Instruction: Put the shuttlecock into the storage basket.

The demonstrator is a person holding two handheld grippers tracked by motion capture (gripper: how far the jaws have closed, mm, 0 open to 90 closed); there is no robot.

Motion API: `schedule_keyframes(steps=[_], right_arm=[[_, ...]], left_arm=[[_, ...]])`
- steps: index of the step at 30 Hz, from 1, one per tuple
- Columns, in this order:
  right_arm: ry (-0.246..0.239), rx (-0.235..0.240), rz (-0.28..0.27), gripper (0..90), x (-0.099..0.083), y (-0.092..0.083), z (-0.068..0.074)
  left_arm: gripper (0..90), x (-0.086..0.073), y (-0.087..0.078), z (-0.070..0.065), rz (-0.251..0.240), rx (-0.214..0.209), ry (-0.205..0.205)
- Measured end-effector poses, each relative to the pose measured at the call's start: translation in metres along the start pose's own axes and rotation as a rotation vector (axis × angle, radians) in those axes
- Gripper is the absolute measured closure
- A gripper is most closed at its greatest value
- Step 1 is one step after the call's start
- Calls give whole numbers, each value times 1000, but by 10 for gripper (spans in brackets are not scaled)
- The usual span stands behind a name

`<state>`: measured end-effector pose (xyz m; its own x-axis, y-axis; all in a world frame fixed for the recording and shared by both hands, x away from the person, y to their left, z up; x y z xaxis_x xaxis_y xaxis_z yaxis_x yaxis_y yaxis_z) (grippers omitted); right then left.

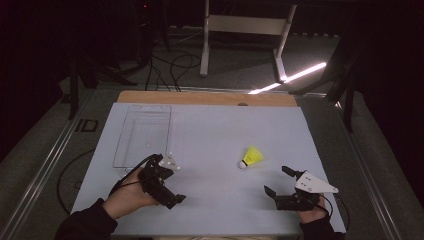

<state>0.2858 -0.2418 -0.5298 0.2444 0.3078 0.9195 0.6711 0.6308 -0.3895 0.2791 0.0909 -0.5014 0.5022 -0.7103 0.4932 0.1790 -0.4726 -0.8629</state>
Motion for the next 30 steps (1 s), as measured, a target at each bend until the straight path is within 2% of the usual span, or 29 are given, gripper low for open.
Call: schedule_keyframes(steps=[7,8,10,15,19,21,24,25,26,30], right_arm=[[2,-1,-1,82,0,0,0],[2,-2,1,83,0,0,0],[2,-3,2,82,0,0,0],[-1,-4,-1,82,0,0,0],[-2,-9,5,82,0,-1,0],[-3,-6,7,82,0,0,0],[0,-7,5,82,0,0,0],[-1,-9,5,82,0,-1,-1],[0,-6,5,82,0,-1,0],[0,-6,5,82,0,-1,0]], left_arm=[[0,10,9,-10,22,-19,1],[0,14,12,-11,20,1,-2],[0,15,13,-13,26,2,6],[0,20,20,-21,63,-21,30],[0,24,26,-23,80,-27,24],[0,30,29,-27,73,-33,42],[0,36,31,-29,55,-28,50],[0,38,32,-30,51,-38,52],[0,45,35,-31,15,-38,34],[0,53,39,-32,-3,-37,31]])
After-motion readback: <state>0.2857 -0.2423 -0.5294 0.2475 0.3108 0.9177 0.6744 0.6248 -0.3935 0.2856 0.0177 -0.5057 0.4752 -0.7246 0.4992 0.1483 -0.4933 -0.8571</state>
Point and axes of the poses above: each handheld gripper's, and its own axes: y roughly forward along the jaws, x roughly out of its top, z roughly to its left, the point moved 8 cm from there along y, roughly forward along the jaws, and after that the axes turned 1 degree about -y, right-handed, at the moved point
